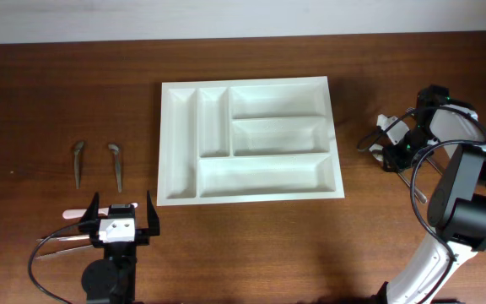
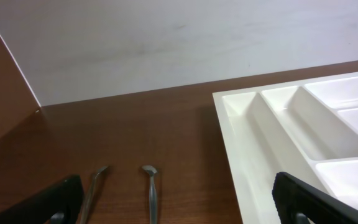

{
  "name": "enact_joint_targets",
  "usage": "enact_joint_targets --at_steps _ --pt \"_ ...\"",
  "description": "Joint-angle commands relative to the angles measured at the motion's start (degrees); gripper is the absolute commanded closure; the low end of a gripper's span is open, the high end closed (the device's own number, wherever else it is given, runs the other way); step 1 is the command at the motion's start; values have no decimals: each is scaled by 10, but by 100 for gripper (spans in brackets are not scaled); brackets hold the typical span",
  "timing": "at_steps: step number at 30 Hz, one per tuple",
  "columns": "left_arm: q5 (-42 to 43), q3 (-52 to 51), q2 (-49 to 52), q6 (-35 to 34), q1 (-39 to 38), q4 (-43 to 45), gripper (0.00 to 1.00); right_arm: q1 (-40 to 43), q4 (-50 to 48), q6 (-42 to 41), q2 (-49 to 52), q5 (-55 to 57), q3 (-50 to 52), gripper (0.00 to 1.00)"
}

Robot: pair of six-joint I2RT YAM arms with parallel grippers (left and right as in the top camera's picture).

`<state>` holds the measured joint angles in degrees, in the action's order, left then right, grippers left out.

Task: Pack container
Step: 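Close the right gripper on the spoon handle and lift, then carry the spoon with the right gripper into the tray's top-right compartment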

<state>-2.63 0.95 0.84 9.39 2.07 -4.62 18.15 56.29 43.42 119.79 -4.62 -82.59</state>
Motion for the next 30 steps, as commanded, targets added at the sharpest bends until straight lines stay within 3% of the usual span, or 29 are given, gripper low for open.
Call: enact_joint_targets --at_steps 1,9,18,22,30 --pt "-6 -4 -5 -5 3 2 1 2 5 -2 34 -12 26 76" --pt "-6 -4 -5 -5 3 2 1 2 3 -2 34 -12 26 96" --pt "-6 -4 -5 -5 3 2 1 2 3 -69 34 -12 -11 96" --pt "-6 -4 -5 -5 3 2 1 -4 20 -173 34 -13 -88 96" --pt "-6 -4 -5 -5 3 2 1 -45 100 -255 34 -41 -255 96"
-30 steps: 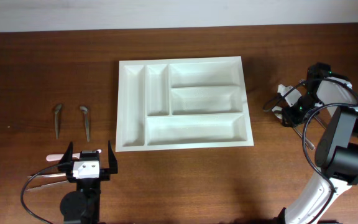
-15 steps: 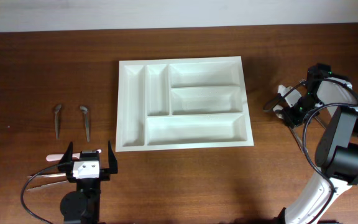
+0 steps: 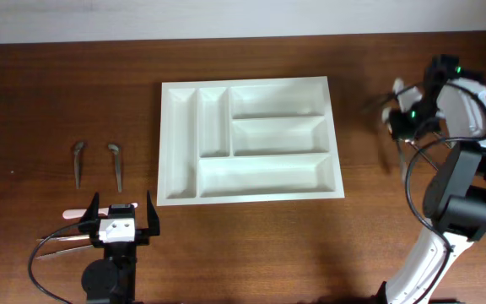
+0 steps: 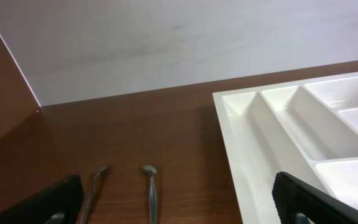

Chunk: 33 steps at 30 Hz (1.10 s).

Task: Pack container
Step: 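Carry the spoon with the right gripper into the tray's top-right compartment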

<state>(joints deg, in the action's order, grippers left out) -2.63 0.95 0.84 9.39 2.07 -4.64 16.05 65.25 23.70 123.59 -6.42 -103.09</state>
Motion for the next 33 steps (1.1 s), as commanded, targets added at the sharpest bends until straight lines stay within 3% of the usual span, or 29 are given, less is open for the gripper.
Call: enact_joint_targets --at_steps 1,12,20,26,33 --pt "-6 -4 -5 -5 3 2 1 -32 17 -75 -4 -24 -66 96" --pt "-6 -4 -5 -5 3 2 1 -142 -5 -398 -4 -80 -146 96" --pt "-6 -4 -5 -5 3 2 1 -202 -98 -698 -4 -109 -145 96" --pt "-6 -4 -5 -5 3 2 1 -228 -114 -962 -4 -56 -145 96" --pt "-6 -4 -5 -5 3 2 1 -247 -126 -1093 -4 -17 -144 96"
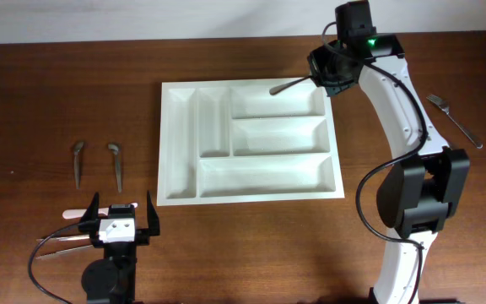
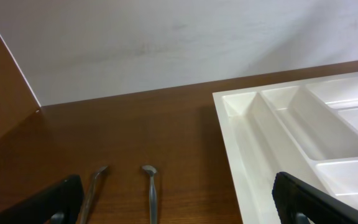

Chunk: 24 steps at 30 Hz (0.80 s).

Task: Pack container
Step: 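Carry the spoon with the right gripper into the tray's top-right compartment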

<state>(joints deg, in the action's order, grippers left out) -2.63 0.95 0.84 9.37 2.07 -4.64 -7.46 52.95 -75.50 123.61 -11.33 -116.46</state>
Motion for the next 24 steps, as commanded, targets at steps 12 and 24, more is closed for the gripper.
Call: enact_joint_targets --at_steps 12,24 --pt "-6 -4 -5 -5 3 2 1 -58 -41 -160 13 77 -11 96" --pt "-6 -4 -5 -5 3 2 1 -63 -37 -245 71 70 -11 95"
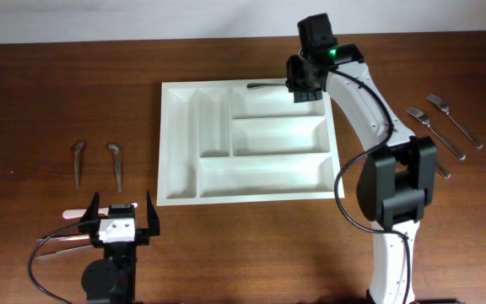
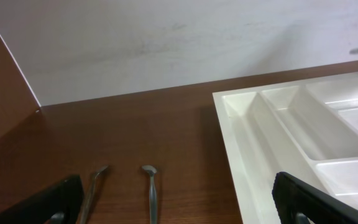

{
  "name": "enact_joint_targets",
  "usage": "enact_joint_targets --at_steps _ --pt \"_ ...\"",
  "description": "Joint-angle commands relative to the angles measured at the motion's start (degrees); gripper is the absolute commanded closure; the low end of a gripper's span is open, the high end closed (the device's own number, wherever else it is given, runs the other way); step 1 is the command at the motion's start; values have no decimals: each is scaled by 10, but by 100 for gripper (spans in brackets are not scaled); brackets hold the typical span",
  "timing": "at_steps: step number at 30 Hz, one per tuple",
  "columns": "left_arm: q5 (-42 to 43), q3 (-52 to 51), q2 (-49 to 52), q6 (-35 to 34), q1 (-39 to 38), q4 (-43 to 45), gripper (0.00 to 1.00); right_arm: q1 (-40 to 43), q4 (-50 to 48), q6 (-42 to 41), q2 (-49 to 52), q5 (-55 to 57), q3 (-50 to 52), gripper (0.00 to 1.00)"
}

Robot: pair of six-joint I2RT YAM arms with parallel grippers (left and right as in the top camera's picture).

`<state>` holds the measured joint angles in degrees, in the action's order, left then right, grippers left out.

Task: Pack container
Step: 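Carry the spoon with the right gripper into the tray's top-right compartment, then release the spoon and move the right gripper back to the cutlery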

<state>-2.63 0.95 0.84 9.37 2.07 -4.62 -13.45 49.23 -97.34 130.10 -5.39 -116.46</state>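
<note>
The white divided tray lies mid-table, and its left edge shows in the left wrist view. My right gripper hovers over the tray's far right compartment, shut on a metal piece of cutlery whose free end points left. Which kind of cutlery it is cannot be made out. My left gripper rests open and empty near the front left edge, its dark fingers framing two spoons.
Two spoons lie left of the tray. Forks lie on the wood at the right. A pink-handled item and a thin metal tool lie by the left arm's base.
My right gripper, with the cutlery, has moved a little left, from the tray's far right corner to over its far right compartment. A second fork now shows at the right. The left arm has not moved.
My right gripper was down among the cutlery at the table's right side. Then it was raised there, holding a piece. Then it was at the tray's far right corner with the piece, and now holds it over the far compartment. The left arm stayed still.
</note>
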Motion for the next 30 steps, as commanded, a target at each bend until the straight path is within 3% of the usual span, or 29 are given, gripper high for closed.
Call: enact_joint_targets --at_steps 1,11,15,21,27,30 --pt "-6 -4 -5 -5 3 2 1 -3 0 -26 7 11 -11 93" --pt "-6 -4 -5 -5 3 1 1 -4 5 -26 9 19 -11 85" --pt "-6 -4 -5 -5 3 2 1 -3 4 -3 9 27 -11 72" --pt "-6 -4 -5 -5 3 2 1 30 9 153 5 39 -13 31" --pt "-6 -4 -5 -5 3 2 1 117 23 348 -36 39 -16 0" --pt "-6 -4 -5 -5 3 2 1 173 29 523 -73 26 -16 1"
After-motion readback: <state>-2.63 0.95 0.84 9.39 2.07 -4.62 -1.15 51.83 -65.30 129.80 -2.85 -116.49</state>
